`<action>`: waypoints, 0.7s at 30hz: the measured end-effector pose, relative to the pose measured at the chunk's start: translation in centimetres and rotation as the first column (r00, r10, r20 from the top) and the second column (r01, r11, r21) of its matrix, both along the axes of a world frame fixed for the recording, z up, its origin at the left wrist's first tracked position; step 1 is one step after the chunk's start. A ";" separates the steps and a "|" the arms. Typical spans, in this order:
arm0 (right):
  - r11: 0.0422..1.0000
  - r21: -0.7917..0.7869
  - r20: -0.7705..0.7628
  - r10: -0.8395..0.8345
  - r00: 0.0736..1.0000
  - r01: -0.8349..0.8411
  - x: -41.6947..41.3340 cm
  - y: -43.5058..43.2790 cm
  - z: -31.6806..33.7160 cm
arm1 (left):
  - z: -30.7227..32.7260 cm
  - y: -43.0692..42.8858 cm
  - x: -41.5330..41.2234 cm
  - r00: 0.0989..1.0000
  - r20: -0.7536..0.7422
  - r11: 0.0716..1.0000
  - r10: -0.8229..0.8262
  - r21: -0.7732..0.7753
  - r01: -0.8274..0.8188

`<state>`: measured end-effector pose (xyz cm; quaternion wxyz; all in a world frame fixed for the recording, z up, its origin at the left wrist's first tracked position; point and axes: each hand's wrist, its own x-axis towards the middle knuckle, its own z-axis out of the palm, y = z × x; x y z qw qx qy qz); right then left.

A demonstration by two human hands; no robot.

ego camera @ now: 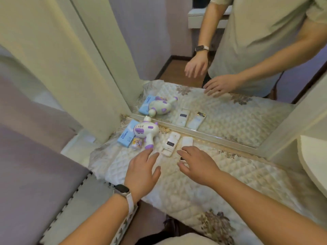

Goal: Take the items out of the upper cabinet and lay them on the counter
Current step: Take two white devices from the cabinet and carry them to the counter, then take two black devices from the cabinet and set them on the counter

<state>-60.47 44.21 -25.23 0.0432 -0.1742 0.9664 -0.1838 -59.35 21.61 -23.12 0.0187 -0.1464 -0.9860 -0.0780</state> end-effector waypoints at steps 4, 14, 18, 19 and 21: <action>0.974 0.029 -0.102 0.226 0.969 -0.224 1.5 -2.9 1.2 | 1.1 -2.5 4.8 0.991 -0.057 0.991 0.121 -0.051 -0.124; 0.828 0.027 -0.231 0.551 0.802 -0.561 5.5 -12.6 4.0 | 3.6 -9.0 17.1 0.883 -0.181 0.897 0.433 -0.008 -0.442; 0.745 0.094 -0.259 0.659 0.706 -0.661 8.5 -17.3 5.5 | 4.3 -12.4 22.4 0.817 -0.176 0.830 0.549 -0.005 -0.558; 0.720 0.110 -0.268 0.685 0.677 -0.685 9.6 -18.6 5.9 | 4.4 -13.5 24.0 0.802 -0.181 0.815 0.569 -0.012 -0.580; 0.670 0.138 -0.288 0.732 0.618 -0.730 11.9 -21.2 6.7 | 4.7 -15.5 27.5 0.789 -0.212 0.800 0.577 -0.047 -0.598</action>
